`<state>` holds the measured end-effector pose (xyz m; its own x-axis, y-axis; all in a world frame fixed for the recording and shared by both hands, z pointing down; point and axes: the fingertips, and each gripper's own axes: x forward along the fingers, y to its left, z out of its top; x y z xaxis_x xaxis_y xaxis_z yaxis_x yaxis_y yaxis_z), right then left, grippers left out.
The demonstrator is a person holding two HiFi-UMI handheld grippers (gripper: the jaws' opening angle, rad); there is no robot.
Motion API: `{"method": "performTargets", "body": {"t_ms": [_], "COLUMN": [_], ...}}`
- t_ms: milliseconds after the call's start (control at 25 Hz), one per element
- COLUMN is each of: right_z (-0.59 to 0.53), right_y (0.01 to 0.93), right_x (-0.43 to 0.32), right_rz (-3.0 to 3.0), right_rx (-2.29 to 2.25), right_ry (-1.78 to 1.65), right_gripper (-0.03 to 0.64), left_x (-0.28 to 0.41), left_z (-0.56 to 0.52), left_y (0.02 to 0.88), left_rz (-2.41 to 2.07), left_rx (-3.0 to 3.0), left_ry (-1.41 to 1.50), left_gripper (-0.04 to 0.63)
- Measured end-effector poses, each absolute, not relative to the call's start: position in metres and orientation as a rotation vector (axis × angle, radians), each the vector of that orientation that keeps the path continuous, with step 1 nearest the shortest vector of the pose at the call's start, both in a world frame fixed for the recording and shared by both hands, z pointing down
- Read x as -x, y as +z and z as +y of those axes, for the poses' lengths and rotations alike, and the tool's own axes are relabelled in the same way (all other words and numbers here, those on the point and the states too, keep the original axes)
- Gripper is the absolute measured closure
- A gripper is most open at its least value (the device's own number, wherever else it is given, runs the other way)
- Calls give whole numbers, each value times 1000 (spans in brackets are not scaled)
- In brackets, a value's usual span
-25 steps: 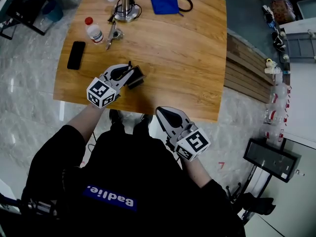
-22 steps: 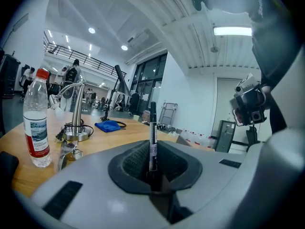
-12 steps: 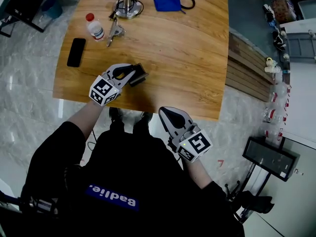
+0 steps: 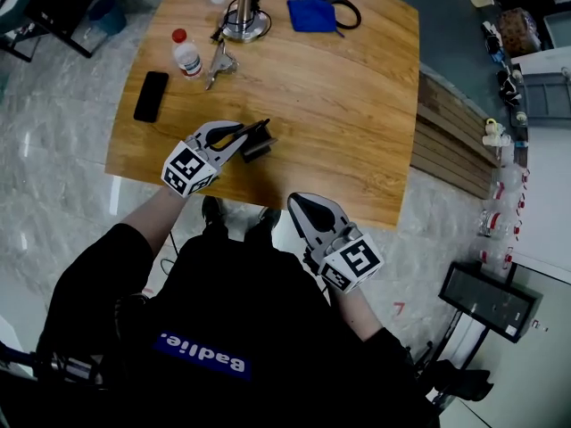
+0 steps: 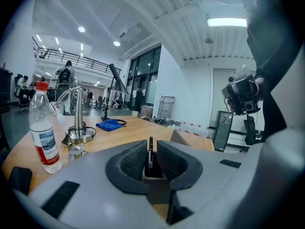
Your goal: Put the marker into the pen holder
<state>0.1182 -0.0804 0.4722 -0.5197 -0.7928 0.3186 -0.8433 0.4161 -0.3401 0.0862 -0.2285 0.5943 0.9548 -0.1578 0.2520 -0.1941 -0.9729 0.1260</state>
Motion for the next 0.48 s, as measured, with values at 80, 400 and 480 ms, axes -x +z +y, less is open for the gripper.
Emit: {"method": "performTargets", "body": {"t_ms": [80, 400, 480], "right_z": [-82, -83, -80], "right_y": [469, 462, 459], "right_x": [-118, -121, -116], "right_rz": [-2583, -2739, -2761], "right_rx": [-1449, -1304, -1274], "right_ry": [690, 664, 664], "right_gripper": [611, 611, 611], "left_x": [-81, -65, -59], "left_z": [-223, -172, -155], "left_y": [584, 528, 510], "left_rz": [-315, -509, -533], "left_rx": [-2946, -2907, -2893], "left_ry": [348, 262, 231], "left_gripper": [540, 540, 540]}}
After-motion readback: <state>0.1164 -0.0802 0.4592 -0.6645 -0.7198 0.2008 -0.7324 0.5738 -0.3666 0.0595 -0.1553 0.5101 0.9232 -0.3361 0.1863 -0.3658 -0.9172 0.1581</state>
